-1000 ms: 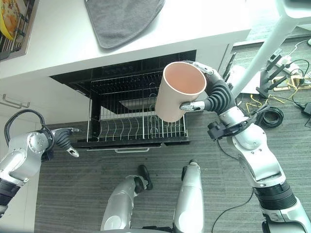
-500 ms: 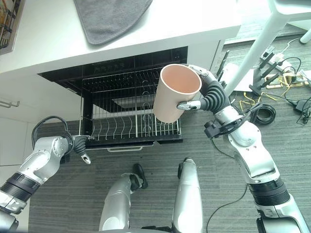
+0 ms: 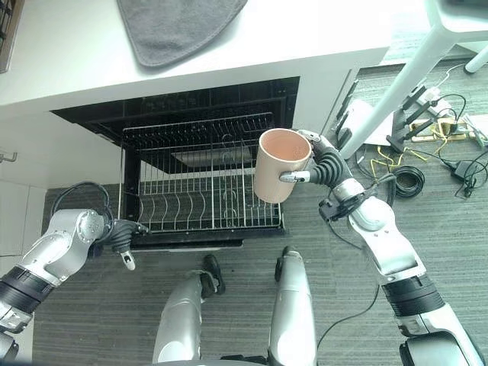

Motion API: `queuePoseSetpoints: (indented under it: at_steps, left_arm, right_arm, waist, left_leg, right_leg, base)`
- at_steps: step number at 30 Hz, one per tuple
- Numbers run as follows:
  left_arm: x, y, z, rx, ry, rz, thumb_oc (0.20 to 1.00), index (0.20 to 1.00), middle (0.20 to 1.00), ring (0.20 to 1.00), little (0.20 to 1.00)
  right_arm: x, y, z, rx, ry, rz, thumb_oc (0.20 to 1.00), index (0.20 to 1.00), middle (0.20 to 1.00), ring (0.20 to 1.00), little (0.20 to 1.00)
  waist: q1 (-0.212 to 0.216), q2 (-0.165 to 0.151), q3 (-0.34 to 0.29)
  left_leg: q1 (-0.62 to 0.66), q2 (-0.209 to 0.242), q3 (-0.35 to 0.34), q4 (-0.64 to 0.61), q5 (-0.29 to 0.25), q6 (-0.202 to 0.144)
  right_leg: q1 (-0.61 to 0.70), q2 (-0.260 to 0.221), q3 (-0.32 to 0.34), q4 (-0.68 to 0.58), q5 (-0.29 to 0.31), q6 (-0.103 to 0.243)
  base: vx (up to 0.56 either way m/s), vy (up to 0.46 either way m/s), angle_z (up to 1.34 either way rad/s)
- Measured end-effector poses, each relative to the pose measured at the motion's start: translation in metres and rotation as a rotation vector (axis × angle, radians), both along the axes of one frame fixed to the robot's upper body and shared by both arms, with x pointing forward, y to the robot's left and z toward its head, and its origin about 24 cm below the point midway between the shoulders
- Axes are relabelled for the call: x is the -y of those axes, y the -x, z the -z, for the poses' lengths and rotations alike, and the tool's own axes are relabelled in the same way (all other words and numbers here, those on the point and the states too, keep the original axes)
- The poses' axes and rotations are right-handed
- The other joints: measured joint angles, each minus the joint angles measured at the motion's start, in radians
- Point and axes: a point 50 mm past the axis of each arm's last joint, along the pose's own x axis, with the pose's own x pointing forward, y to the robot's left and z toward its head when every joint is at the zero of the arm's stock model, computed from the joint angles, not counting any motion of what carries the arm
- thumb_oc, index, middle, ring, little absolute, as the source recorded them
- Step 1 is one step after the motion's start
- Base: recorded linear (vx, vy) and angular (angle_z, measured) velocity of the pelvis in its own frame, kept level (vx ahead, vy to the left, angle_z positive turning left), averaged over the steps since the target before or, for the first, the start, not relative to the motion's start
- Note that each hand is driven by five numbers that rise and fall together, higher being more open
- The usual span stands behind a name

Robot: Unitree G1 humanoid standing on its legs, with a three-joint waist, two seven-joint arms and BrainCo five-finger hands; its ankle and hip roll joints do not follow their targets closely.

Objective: Place the dishes in the dishwasher.

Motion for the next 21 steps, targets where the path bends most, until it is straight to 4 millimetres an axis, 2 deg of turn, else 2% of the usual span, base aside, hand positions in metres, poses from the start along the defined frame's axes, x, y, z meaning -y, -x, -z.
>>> queuePoseSetpoints:
  at_steps: [3, 8, 15, 19, 21]
  left_arm:
    - [0.011, -0.002, 0.009, 0.003, -0.002, 0.005, 1.0, 1.0, 1.0, 1.0, 1.0]
    - [0.019, -0.004, 0.018, -0.007, -0.003, 0.004, 1.0, 1.0, 1.0, 1.0, 1.0]
    - [0.02, -0.006, 0.029, -0.017, 0.014, 0.017, 1.0, 1.0, 1.0, 1.0, 1.0]
    - [0.025, -0.005, 0.036, 0.005, 0.04, 0.051, 1.0, 1.0, 1.0, 1.0, 1.0]
    - [0.028, -0.006, 0.037, 0.032, 0.063, 0.07, 1.0, 1.0, 1.0, 1.0, 1.0]
  right_arm:
    - [0.009, -0.013, -0.002, -0.01, 0.029, 0.052, 0.2, 0.2, 0.2, 0.2, 0.2]
    - [0.007, -0.022, -0.009, -0.002, 0.056, 0.056, 0.2, 0.2, 0.2, 0.2, 0.2]
    - [0.004, -0.041, 0.001, -0.094, 0.124, 0.08, 0.2, 0.2, 0.2, 0.2, 0.2]
    - [0.015, -0.052, 0.007, -0.157, 0.164, 0.153, 0.2, 0.2, 0.2, 0.2, 0.2]
    - [0.019, -0.06, 0.01, -0.193, 0.199, 0.182, 0.2, 0.2, 0.2, 0.2, 0.2]
  waist:
    - [0.014, 0.017, -0.01]
    - [0.014, 0.044, -0.026]
    - [0.018, 0.069, -0.045]
    - [0.031, 0.084, -0.065]
    - [0.05, 0.091, -0.07]
  left_leg:
    - [0.013, -0.006, -0.002, -0.015, 0.0, 0.0]
    - [0.013, -0.01, -0.002, -0.015, -0.001, -0.001]
    - [0.013, -0.015, -0.006, -0.013, -0.005, -0.001]
    - [0.006, -0.023, -0.027, 0.005, -0.014, -0.003]
    - [-0.003, -0.024, -0.03, 0.01, -0.015, -0.003]
  right_leg:
    - [0.012, -0.009, -0.003, -0.001, -0.001, -0.001]
    - [0.012, -0.013, -0.002, -0.001, -0.002, 0.0]
    - [0.012, -0.015, -0.003, 0.001, -0.01, -0.002]
    - [0.012, -0.031, -0.015, 0.033, -0.029, 0.0]
    - [0.004, -0.032, -0.022, 0.04, -0.031, -0.003]
  base:
    - [0.01, 0.015, 0.03]
    - [0.02, 0.014, 0.01]
    - [0.04, 0.021, 0.0]
    - [0.04, 0.034, 0.12]
    - [0.01, 0.037, 0.07]
